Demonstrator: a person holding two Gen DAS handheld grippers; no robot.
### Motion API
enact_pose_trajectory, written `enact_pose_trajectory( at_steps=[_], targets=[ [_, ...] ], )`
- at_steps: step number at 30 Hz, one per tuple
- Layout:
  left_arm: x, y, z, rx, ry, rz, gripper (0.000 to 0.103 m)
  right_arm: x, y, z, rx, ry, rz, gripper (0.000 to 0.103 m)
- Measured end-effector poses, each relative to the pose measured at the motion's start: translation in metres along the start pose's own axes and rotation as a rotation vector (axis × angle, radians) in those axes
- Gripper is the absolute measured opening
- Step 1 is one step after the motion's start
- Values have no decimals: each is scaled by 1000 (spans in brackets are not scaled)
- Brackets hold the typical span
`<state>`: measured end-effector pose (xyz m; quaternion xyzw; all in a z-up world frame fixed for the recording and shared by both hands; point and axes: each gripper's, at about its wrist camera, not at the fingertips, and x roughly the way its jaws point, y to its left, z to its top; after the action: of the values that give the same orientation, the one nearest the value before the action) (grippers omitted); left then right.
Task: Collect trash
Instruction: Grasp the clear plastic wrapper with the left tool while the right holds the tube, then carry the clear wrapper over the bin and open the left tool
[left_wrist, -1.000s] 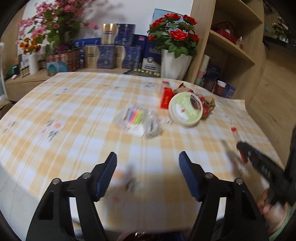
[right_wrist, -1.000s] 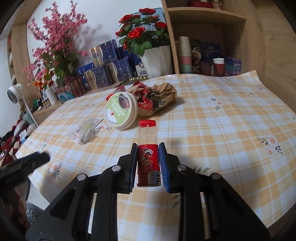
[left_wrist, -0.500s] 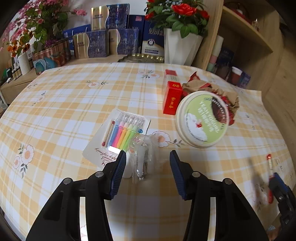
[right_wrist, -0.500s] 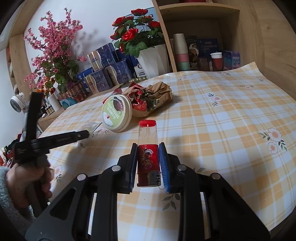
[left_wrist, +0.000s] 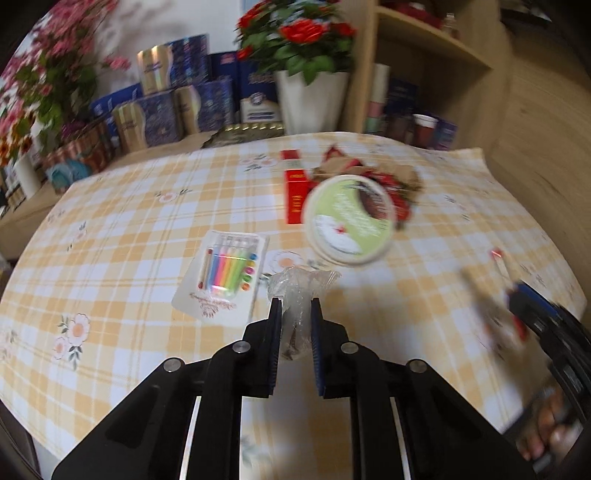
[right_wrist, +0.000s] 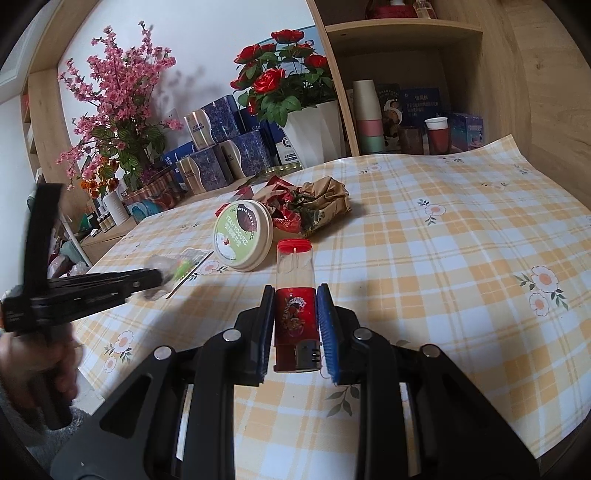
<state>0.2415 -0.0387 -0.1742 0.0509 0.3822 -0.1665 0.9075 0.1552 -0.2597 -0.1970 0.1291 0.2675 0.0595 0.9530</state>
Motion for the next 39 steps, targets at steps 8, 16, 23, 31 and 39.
enact_pose_trajectory(
  at_steps=[8, 16, 23, 31, 39],
  targets=[
    [-65, -33, -51, 102, 3, -121, 15, -28, 12, -8, -35, -5, -9, 26],
    [-88, -47, -119, 79, 100, -233, 15, -73, 32, -31, -84, 13, -7, 26],
    [-84, -64, -165, 121, 192, -301, 15, -105, 32, -49, -69, 43, -20, 26],
    [-30, -76, -199, 130, 418, -308, 15, -103, 37, -69, -121, 100, -77, 26],
    [8, -69, -216, 69, 578, -271, 15, -93, 42, -79, -175, 143, -99, 26]
  ],
)
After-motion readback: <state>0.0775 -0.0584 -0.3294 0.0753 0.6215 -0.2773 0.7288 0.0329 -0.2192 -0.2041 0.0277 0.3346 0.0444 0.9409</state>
